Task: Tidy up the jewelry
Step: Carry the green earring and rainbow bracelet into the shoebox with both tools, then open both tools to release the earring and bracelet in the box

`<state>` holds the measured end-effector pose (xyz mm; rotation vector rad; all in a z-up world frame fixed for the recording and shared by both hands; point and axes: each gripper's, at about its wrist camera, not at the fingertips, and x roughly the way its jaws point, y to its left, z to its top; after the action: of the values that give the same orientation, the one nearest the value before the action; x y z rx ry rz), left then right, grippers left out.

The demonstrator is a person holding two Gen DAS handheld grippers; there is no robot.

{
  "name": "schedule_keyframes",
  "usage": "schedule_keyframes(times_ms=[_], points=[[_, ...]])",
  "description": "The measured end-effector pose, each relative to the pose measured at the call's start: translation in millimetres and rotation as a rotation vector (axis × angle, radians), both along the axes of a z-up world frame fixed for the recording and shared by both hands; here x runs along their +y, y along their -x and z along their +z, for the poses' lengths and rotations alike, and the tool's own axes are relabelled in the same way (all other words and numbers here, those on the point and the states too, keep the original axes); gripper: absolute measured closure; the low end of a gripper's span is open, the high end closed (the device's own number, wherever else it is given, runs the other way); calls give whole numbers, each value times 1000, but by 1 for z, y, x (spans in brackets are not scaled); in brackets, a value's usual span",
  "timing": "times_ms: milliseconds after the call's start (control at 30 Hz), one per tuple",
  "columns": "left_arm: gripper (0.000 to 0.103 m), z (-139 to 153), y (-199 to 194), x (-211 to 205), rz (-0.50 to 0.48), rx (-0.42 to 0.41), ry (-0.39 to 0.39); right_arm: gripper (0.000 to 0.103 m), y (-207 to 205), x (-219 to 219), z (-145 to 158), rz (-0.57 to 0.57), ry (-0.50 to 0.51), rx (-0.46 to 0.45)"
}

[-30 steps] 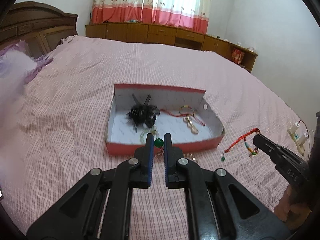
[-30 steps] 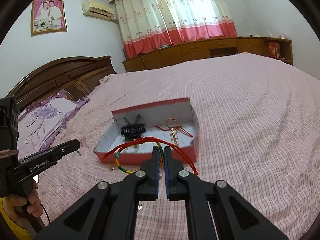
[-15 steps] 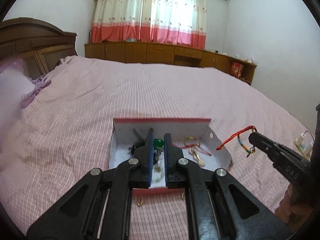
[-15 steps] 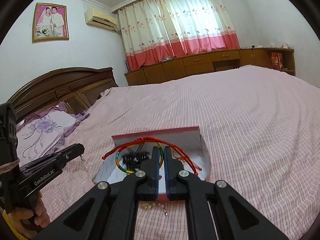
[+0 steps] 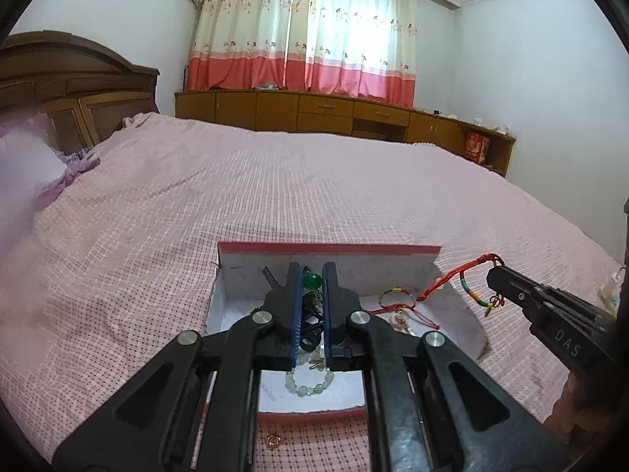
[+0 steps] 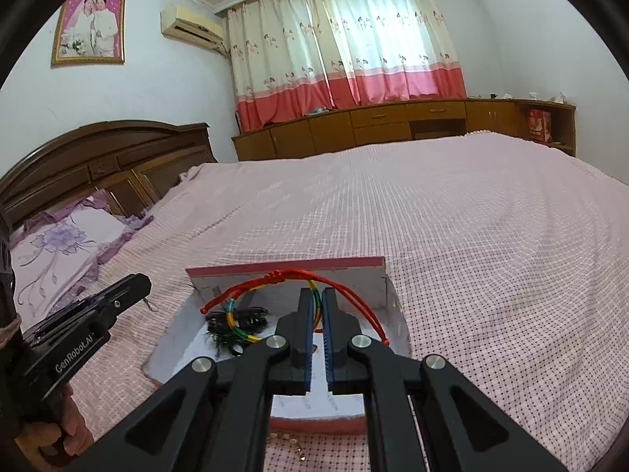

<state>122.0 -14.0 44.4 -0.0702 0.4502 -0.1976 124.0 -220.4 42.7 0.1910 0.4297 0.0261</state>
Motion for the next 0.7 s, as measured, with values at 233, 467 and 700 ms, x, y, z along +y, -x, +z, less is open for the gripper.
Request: schedule_keyframes(times_ms=[233, 467, 700], points=[[102, -28, -21, 1, 22, 55, -13, 97, -24, 0, -26, -2, 13, 60], [102, -52, -40, 3, 40, 121, -23, 97, -44, -2, -49, -7, 16, 122], [102, -66, -53, 0, 38, 182, -25, 97, -59, -3, -66, 9, 15, 179]])
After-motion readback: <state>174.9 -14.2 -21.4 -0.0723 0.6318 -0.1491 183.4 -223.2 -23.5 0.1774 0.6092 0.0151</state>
